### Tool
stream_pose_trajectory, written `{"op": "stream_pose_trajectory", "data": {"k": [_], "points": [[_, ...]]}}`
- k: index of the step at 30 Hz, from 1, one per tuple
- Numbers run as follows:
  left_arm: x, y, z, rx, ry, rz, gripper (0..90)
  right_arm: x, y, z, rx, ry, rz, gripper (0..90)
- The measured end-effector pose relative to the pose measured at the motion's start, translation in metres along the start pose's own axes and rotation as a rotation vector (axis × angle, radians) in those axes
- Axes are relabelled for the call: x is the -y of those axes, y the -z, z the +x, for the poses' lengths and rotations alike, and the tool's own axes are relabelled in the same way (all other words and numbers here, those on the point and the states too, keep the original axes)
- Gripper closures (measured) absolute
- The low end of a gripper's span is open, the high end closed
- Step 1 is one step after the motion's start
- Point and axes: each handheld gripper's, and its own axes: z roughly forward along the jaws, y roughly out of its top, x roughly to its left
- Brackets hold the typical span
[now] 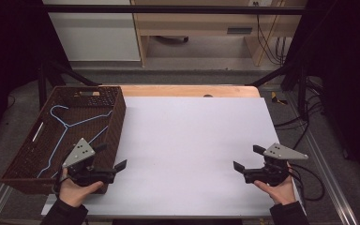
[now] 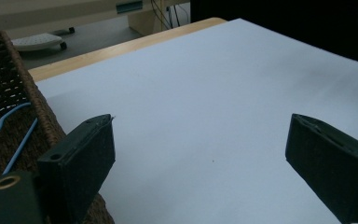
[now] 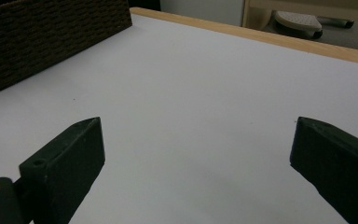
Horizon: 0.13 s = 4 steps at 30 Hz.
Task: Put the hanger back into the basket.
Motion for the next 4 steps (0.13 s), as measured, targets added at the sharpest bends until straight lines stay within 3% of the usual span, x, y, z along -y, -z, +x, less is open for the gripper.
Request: {"op": "stream_pose_trajectory", "data": {"k": [4], "points": [[0.0042,-0.0040,-0.0003,-0.003,0.013,0.006,7.2,0.0001,0.0006,0.0003,0.000,-0.002,-0.004,3.5]]}}
